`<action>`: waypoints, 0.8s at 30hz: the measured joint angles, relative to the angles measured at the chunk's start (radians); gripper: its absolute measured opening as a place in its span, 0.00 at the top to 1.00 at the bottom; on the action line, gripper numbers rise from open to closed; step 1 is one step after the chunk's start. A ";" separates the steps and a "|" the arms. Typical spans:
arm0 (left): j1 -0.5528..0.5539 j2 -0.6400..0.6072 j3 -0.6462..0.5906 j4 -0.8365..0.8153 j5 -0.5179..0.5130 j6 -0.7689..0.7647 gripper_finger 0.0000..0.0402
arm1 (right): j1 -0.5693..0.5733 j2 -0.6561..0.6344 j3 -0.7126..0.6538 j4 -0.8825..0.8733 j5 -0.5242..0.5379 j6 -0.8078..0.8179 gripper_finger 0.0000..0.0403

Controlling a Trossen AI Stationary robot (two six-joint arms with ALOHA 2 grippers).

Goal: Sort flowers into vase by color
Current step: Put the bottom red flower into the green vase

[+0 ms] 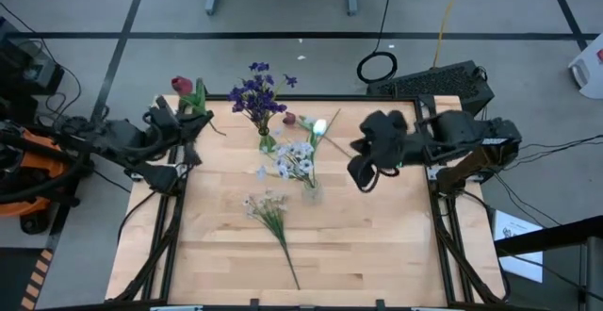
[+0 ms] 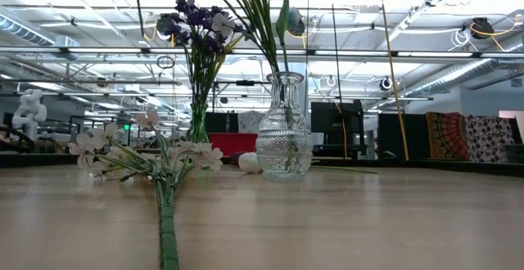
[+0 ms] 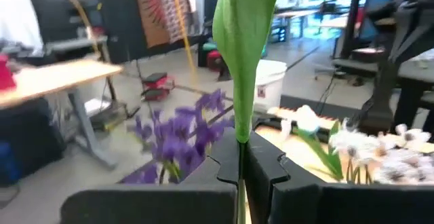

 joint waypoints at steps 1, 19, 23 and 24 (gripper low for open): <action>0.003 0.001 -0.017 0.001 -0.006 -0.031 0.99 | 0.015 0.004 -0.004 -0.057 0.032 0.048 0.99; 0.316 -0.035 -0.443 0.462 0.372 0.006 0.99 | 0.119 -0.266 -0.975 0.719 -0.158 0.392 1.00; 0.430 -0.027 -0.460 0.530 0.530 0.049 0.99 | 0.119 -0.296 -1.168 1.027 -0.158 0.436 1.00; 0.459 -0.023 -0.469 0.565 0.572 0.060 0.99 | 0.119 -0.298 -1.207 1.106 -0.157 0.437 1.00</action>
